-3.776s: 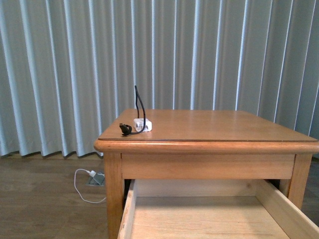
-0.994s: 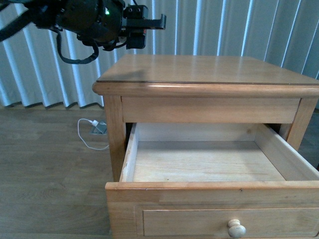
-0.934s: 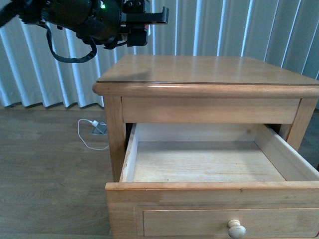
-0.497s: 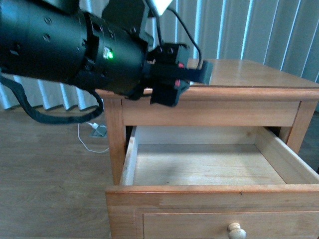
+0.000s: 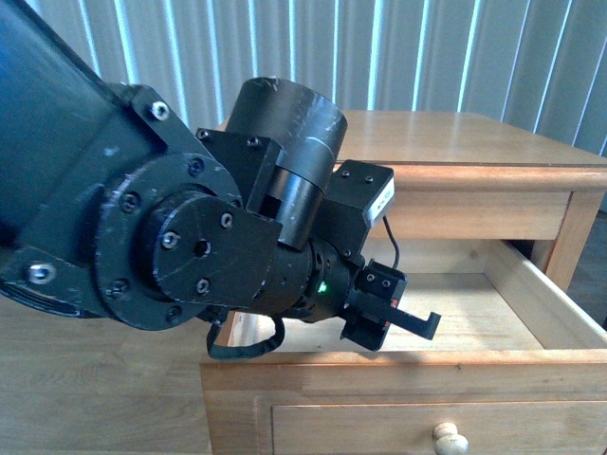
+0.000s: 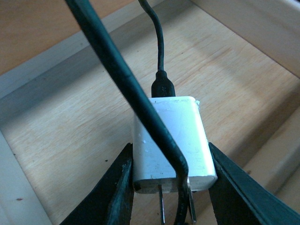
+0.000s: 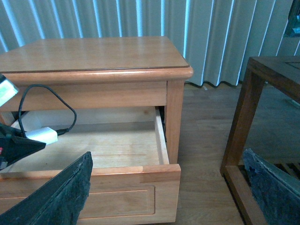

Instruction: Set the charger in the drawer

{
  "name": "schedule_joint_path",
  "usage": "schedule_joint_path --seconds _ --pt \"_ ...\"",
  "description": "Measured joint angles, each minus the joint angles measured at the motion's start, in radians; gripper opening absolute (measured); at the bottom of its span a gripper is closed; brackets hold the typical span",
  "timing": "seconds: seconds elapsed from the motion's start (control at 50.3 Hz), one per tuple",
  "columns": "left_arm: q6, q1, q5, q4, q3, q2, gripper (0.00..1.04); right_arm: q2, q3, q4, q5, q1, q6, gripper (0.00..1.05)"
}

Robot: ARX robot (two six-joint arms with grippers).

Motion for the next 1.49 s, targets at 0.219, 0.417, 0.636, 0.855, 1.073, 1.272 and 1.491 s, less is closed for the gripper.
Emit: schedule_joint_path --seconds 0.219,0.417,0.636,0.855,1.073,1.272,1.491 --pt "0.012 -0.004 -0.025 -0.032 0.058 0.051 0.52 0.0 0.0 0.0 0.0 0.0 0.0 0.96" --pt "0.036 -0.008 -0.031 -0.024 0.048 0.035 0.8 0.0 0.0 0.0 0.0 0.0 0.0 0.96" --pt "0.05 -0.008 -0.033 0.018 -0.04 -0.082 0.98 0.0 0.0 0.0 0.0 0.0 0.0 0.96" --pt "0.042 0.028 -0.059 0.078 -0.157 -0.291 0.99 0.0 0.0 0.0 0.0 0.0 0.0 0.96" --pt "0.006 0.144 -0.132 0.14 -0.332 -0.55 0.99 0.0 0.0 0.0 0.0 0.0 0.0 0.96" --pt "-0.028 0.284 -0.185 0.105 -0.493 -0.847 0.99 0.0 0.0 0.0 0.0 0.0 0.0 0.96" --pt "-0.071 0.384 -0.251 -0.076 -0.72 -1.254 0.99 0.0 0.0 0.0 0.0 0.0 0.0 0.96"
